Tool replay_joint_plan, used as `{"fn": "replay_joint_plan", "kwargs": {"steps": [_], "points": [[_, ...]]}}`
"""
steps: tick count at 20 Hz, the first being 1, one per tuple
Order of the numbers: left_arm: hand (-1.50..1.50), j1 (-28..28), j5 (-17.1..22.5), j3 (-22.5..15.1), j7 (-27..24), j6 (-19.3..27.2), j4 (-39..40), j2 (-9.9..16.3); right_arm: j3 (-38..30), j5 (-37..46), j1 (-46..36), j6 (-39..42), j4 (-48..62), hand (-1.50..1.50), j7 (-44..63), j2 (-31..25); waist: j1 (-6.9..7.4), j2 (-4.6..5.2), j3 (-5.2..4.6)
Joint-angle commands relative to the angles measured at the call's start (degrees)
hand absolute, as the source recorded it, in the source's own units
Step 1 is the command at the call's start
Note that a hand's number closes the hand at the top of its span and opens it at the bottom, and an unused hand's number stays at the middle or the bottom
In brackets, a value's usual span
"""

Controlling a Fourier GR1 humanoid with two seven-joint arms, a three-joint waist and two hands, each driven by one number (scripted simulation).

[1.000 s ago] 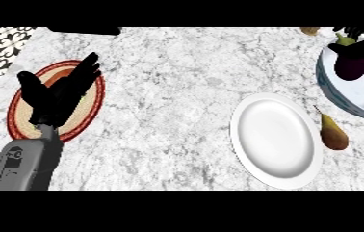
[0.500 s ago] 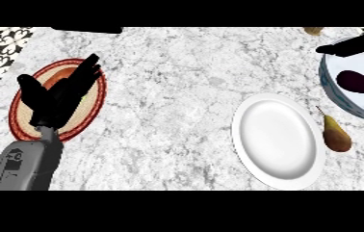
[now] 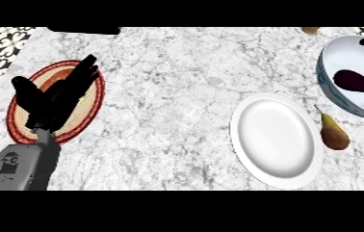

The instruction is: Pick the eggplant from the plate and place it in the bowl

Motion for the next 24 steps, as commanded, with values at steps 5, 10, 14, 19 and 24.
{"fn": "replay_joint_plan", "kwargs": {"steps": [5,10,14,19,24], "points": [[0.0,0.82,-0.96,0.45,-0.31,1.37,0.73,-0.49,-1.91,-1.19,8.77,8.24,-0.31,-1.5,-13.51,-10.7,-1.86,-0.35,0.11],[0.0,-0.94,-0.14,1.84,-0.45,1.13,2.56,-0.03,-3.27,-2.78,9.95,20.24,-1.05,-1.5,-20.46,-17.91,-2.72,-0.64,0.05],[0.0,2.95,0.25,2.06,-0.13,-0.08,-0.28,1.08,-6.29,-6.06,13.14,29.82,0.53,-1.5,-24.52,-23.05,-2.92,-1.34,0.03],[0.0,4.51,0.71,2.31,0.74,0.06,-1.19,0.92,-7.68,-9.38,19.38,40.82,0.76,-1.5,-29.42,-22.0,-4.81,-2.14,0.2],[0.0,4.5,0.78,3.4,0.96,0.39,-1.02,1.66,-9.42,-12.93,23.64,47.16,-0.81,1.5,-28.66,-23.52,-6.41,-2.43,0.26]]}}
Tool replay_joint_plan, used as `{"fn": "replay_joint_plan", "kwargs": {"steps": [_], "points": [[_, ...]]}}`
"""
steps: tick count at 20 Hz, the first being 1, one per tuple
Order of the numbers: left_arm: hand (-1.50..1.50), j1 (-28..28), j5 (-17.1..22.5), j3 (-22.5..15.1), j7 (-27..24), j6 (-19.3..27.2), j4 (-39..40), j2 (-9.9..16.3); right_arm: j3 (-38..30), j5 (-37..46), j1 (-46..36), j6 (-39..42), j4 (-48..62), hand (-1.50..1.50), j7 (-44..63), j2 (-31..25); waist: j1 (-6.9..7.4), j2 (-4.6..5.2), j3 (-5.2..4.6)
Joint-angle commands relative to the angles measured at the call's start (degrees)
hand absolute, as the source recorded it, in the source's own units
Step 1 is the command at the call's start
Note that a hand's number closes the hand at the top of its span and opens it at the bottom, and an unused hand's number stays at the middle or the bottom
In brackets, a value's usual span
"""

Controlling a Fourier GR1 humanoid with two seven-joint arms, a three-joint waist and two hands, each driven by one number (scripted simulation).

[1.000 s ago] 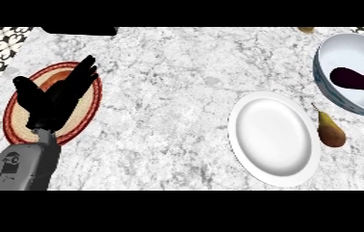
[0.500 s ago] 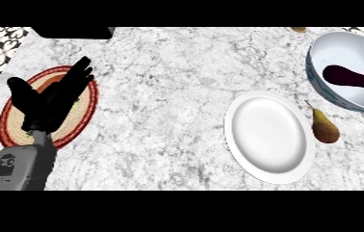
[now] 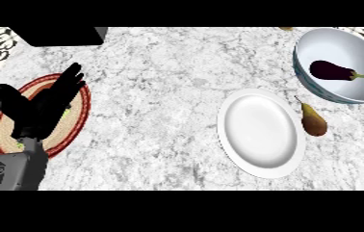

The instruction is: Pick the eggplant from the plate and place it in the bowl

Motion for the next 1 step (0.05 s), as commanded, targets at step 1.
{"fn": "replay_joint_plan", "kwargs": {"steps": [1], "points": [[0.0,-0.52,-0.15,1.04,0.12,1.08,0.72,0.11,-0.48,-1.8,5.94,17.62,-1.38,1.5,-12.6,-0.98,-1.76,-0.21,0.02]]}}
